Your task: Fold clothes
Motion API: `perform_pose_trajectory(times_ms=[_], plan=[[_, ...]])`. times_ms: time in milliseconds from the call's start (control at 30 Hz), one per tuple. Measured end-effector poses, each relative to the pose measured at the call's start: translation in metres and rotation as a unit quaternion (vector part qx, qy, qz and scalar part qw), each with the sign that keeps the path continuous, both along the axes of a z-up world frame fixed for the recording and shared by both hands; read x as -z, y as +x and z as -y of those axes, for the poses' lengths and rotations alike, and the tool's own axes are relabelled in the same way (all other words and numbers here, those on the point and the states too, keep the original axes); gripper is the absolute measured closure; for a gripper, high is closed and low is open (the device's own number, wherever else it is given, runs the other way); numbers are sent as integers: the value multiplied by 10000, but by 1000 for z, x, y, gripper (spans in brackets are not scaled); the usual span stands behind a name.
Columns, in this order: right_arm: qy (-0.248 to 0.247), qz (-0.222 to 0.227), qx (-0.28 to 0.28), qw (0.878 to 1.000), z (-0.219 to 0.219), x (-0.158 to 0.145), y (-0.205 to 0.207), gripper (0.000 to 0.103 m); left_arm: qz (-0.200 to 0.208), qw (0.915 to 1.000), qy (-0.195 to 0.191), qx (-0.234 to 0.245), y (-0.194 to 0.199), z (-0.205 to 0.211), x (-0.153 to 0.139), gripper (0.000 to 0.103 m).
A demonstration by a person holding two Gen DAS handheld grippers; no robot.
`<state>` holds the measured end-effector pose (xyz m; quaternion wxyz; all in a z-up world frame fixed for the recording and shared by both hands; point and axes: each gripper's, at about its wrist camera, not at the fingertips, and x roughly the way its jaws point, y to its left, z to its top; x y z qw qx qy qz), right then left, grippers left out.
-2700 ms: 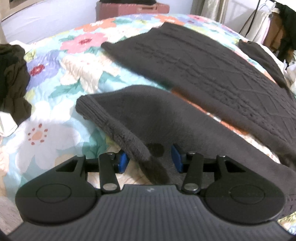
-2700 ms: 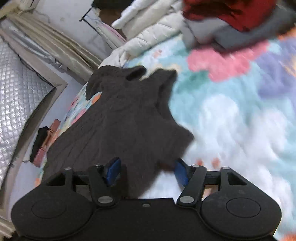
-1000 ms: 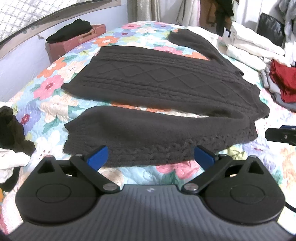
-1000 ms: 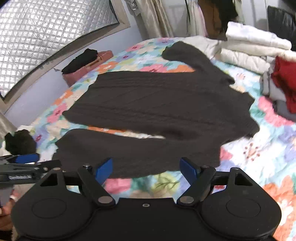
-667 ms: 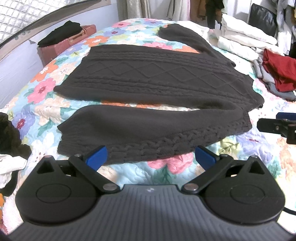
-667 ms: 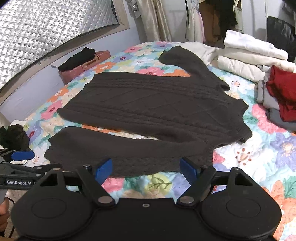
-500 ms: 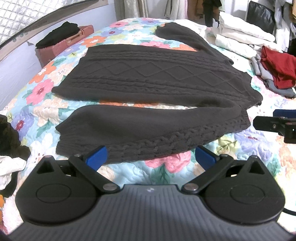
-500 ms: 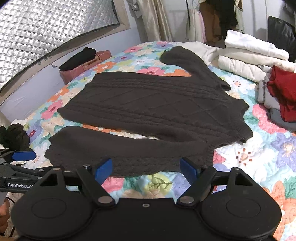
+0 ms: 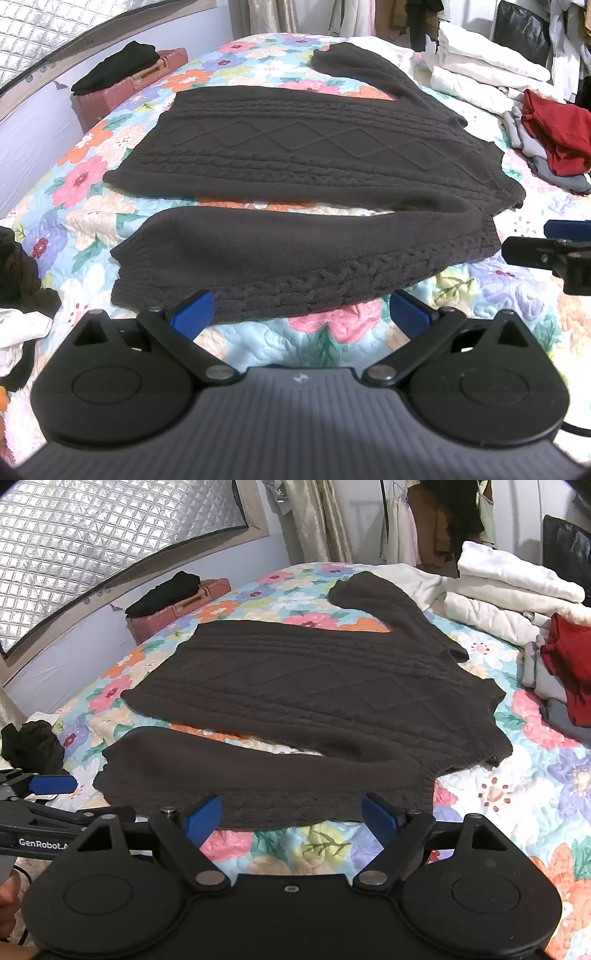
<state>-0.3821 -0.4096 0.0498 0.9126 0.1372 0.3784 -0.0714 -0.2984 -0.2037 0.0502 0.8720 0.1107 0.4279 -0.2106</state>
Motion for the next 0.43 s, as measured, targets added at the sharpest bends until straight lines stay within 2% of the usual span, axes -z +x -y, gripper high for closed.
perform_pose_trajectory(times_ms=[433], plan=[[-22,23,27,10000,3,5,1,16,-55,10000,37,-24,2,1,3,0]])
